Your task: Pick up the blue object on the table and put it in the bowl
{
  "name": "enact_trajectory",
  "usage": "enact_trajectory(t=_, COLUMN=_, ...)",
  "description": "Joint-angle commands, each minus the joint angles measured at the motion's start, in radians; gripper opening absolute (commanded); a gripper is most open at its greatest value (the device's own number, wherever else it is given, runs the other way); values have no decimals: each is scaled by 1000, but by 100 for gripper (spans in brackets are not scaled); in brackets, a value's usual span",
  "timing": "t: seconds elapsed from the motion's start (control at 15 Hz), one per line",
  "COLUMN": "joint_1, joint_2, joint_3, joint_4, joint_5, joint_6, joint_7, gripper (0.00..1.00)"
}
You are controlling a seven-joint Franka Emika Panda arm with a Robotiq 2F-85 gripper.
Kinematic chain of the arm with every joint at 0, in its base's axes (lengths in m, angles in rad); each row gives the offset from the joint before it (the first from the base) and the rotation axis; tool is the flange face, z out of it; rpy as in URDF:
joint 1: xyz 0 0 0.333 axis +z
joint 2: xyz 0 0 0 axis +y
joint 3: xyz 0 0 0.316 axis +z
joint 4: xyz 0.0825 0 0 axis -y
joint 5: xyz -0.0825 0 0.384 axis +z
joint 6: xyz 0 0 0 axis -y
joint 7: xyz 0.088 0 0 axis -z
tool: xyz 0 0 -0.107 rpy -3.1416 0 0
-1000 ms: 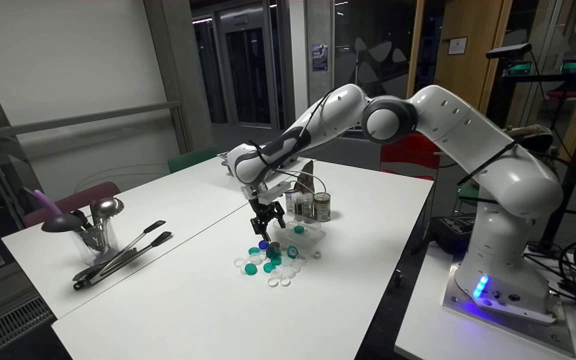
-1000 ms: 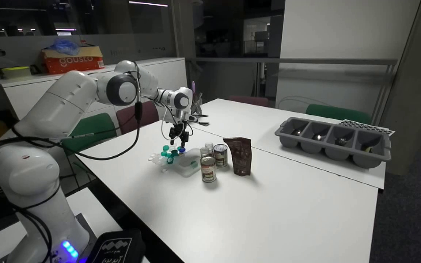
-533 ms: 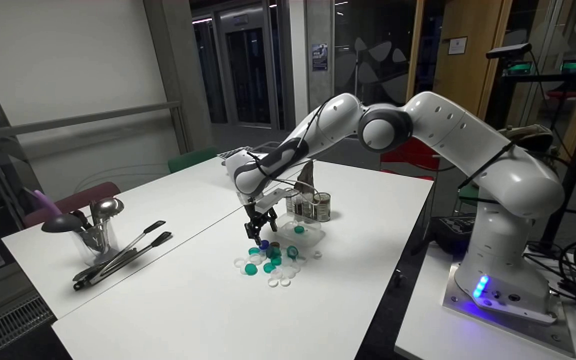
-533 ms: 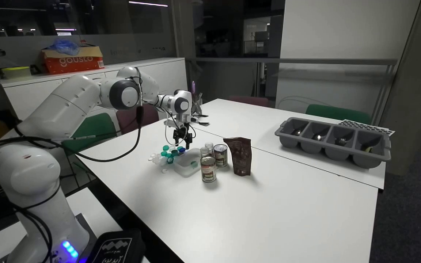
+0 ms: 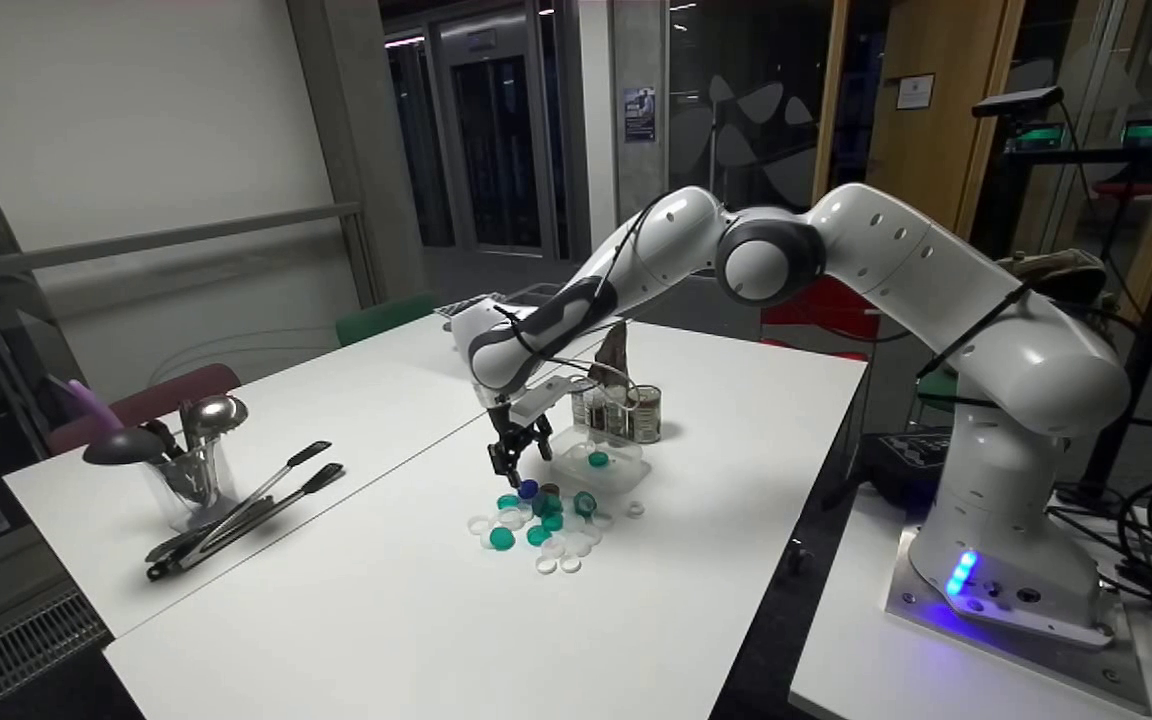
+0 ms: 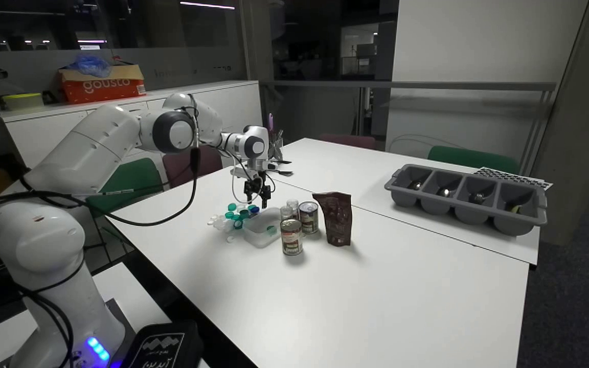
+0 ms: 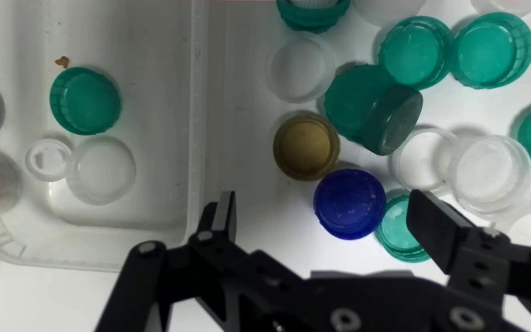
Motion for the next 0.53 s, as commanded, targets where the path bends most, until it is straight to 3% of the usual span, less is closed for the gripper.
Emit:
enact_trajectory(t=0.0, joint_1=1, joint_2=0, joint_3=-15, joint_4=6, joint_5=-9, joint_6=18, joint_7=3, gripper=100)
enact_trajectory(t=0.47, joint_1=-3, joint_2=22, joint_3=-18, joint_4=33, joint_5=-6, joint_6=2, joint_7=-5, gripper=100)
